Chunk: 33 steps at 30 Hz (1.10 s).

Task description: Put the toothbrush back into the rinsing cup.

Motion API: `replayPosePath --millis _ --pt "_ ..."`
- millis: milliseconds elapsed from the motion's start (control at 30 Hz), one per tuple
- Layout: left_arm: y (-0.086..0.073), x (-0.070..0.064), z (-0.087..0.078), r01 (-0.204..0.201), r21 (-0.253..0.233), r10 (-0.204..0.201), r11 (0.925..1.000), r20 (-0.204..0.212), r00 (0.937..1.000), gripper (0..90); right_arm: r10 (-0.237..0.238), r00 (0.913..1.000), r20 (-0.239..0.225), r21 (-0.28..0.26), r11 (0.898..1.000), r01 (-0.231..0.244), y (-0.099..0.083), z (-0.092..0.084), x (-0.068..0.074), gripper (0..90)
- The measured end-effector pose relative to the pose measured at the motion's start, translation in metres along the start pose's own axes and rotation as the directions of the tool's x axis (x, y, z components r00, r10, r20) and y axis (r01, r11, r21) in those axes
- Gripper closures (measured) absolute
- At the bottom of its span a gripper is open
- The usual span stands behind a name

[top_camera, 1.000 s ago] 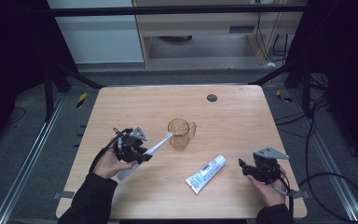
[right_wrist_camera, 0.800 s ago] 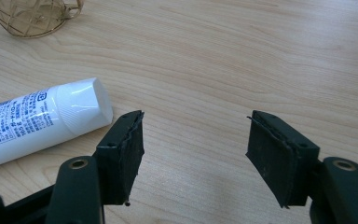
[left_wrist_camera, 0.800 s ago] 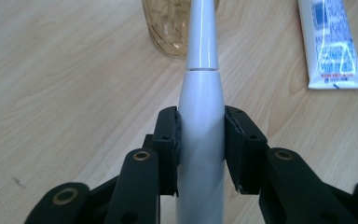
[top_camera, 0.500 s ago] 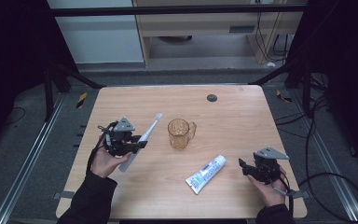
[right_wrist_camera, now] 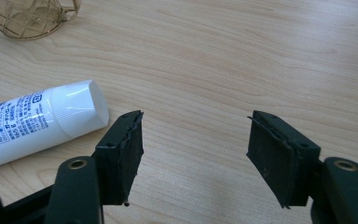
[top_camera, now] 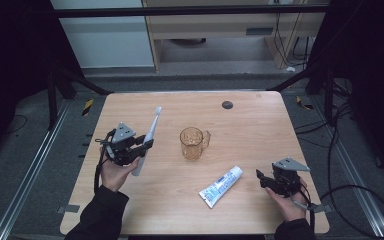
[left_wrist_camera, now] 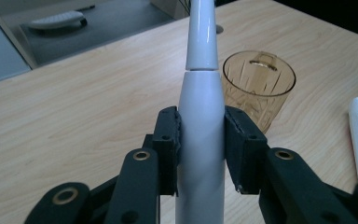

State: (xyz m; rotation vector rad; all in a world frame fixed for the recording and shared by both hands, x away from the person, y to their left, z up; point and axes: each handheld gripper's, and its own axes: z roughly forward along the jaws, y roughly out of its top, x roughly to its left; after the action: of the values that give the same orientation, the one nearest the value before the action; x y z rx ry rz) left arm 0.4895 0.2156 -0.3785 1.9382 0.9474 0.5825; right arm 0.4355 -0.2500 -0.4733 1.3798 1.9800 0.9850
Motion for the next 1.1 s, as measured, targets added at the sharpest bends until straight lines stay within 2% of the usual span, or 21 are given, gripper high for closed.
replayPosePath --millis 200,533,700,967,1100 --pt "0.0 -0.003 0.002 0.007 -0.026 -0.008 0.9996 -0.028 0.9996 67.0 0.001 1.0 0.002 -0.004 1.0 -0.001 0.0 0.0 0.0 35.3" --pt "0.013 -0.002 -0.002 0.026 -0.118 -0.034 0.9926 -0.066 0.9972 67.0 0.007 1.0 0.006 -0.004 1.0 -0.007 0.0 -0.001 0.0 34.9" --pt "0.024 -0.004 -0.002 0.038 -0.17 -0.052 0.9847 -0.078 0.9956 67.0 0.006 0.9999 0.011 -0.01 1.0 -0.006 0.0 0.0 -0.001 34.9" --pt "0.035 -0.007 0.003 0.07 -0.252 -0.091 0.9653 -0.073 0.9931 67.0 0.006 0.9999 0.011 -0.009 1.0 -0.006 0.0 0.0 -0.001 34.9" --pt "0.039 -0.01 0.008 0.067 -0.272 -0.09 0.9601 -0.075 0.9931 67.0 0.011 0.9999 0.008 -0.006 1.0 -0.011 0.0 0.0 -0.001 34.8"
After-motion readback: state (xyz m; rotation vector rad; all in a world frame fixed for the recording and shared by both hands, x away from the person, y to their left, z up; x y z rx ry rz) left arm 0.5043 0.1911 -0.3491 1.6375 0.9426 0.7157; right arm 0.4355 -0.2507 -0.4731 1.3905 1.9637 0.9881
